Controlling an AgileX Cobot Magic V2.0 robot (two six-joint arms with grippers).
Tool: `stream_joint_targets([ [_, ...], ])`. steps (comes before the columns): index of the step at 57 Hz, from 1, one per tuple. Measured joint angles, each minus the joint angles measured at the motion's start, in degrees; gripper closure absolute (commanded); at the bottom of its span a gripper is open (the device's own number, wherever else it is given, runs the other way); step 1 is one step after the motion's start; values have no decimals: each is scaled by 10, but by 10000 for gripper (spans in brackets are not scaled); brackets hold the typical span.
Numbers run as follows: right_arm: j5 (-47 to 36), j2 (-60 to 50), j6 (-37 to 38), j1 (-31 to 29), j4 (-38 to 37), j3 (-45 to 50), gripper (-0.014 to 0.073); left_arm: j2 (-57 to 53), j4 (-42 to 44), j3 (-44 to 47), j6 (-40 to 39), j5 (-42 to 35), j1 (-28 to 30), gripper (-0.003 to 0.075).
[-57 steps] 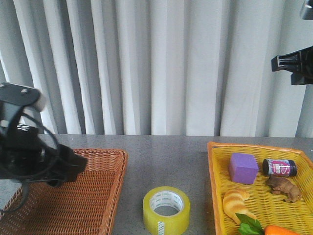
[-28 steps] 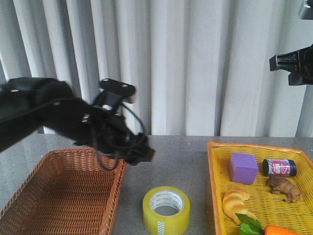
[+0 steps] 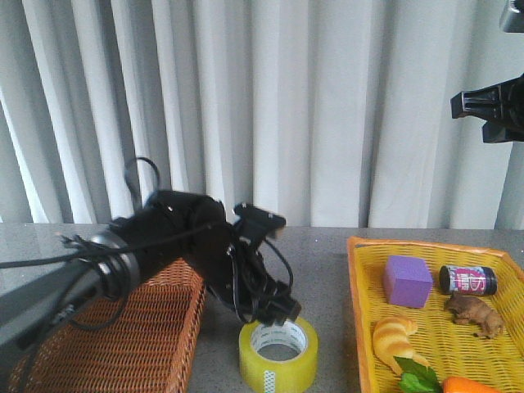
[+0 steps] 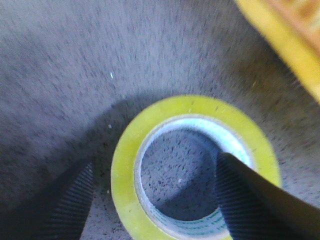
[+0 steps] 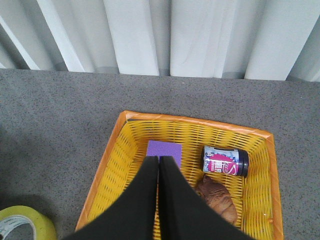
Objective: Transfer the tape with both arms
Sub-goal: 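Reach the left gripper down onto the tape roll on the table, then close the left gripper on the tape rim and lift it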
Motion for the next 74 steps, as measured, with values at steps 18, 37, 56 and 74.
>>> stream_joint_targets([
  [18, 0, 0, 0, 0, 0, 0, 601, 23, 34, 0, -18, 19, 0, 216],
  [37, 0, 0, 0, 0, 0, 0, 601, 42, 34, -2, -37, 24, 0, 225],
  [56, 0, 0, 0, 0, 0, 0, 601, 57, 28, -2, -40, 26, 0, 493],
  [74, 0, 0, 0, 0, 0, 0, 601, 57, 34, -2, -38, 26, -1, 728],
])
